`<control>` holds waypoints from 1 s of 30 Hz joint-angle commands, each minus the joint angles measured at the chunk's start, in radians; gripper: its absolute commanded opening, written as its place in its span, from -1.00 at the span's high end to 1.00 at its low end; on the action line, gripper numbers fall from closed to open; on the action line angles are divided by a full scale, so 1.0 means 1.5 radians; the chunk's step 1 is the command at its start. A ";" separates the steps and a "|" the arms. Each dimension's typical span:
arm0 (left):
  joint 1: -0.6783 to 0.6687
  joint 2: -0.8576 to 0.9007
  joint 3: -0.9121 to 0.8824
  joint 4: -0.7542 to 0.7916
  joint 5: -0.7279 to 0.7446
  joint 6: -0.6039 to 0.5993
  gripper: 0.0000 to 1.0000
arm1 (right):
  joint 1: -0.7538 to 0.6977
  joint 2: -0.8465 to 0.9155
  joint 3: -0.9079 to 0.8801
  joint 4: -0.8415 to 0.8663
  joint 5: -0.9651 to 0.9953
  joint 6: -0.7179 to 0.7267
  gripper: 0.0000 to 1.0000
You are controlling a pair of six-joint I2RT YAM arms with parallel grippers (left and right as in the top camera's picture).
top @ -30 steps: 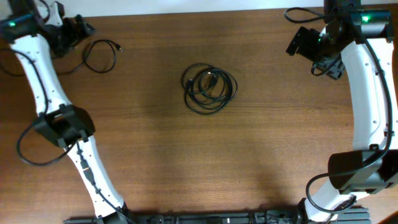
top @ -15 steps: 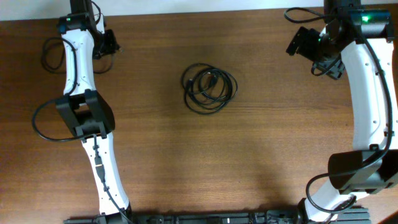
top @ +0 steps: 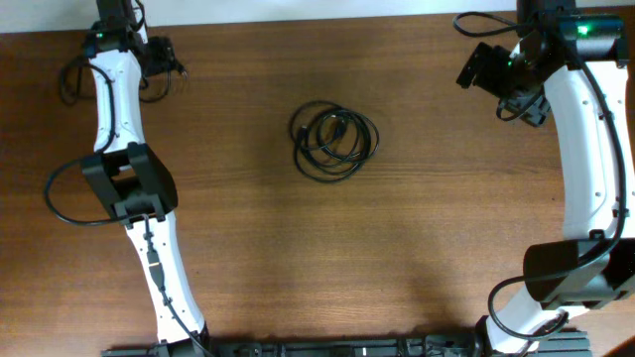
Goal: Untangle cables
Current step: 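Lower the cable at the far left and open the left gripper, then reach the left gripper back to the bundle and grasp a cable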
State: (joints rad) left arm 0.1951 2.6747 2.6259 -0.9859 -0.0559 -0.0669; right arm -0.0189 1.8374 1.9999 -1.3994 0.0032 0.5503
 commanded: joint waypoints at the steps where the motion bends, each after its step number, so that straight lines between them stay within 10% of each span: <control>1: 0.003 -0.021 -0.004 -0.009 -0.011 0.005 -0.68 | -0.001 0.000 -0.002 0.000 0.008 0.003 -0.97; 8: 0.003 -0.231 -0.004 -0.049 0.042 -0.050 -0.46 | -0.001 0.000 -0.002 0.000 0.008 0.003 -0.97; 11: 0.003 -0.291 -0.004 -0.091 0.146 -0.050 -0.64 | -0.001 0.000 -0.002 0.000 0.008 0.003 -0.97; 12: 0.003 -0.302 -0.004 -0.129 0.261 -0.050 -0.98 | -0.001 0.000 -0.002 0.000 0.008 0.003 -0.97; 15: -0.016 -0.299 -0.016 -0.214 0.443 -0.049 -0.98 | -0.001 0.000 -0.002 0.001 0.008 0.003 -0.97; 20: -0.147 -0.299 -0.123 -0.294 0.419 0.105 -0.98 | -0.001 0.000 -0.002 0.000 0.008 0.003 -0.97; 30: -0.424 -0.299 -0.413 -0.112 0.308 0.113 -0.98 | -0.001 0.000 -0.002 0.000 0.008 0.003 -0.97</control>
State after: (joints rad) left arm -0.3862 2.2299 2.0338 -1.1896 0.4515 0.0837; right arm -0.0189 1.8374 1.9995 -1.3991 0.0032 0.5503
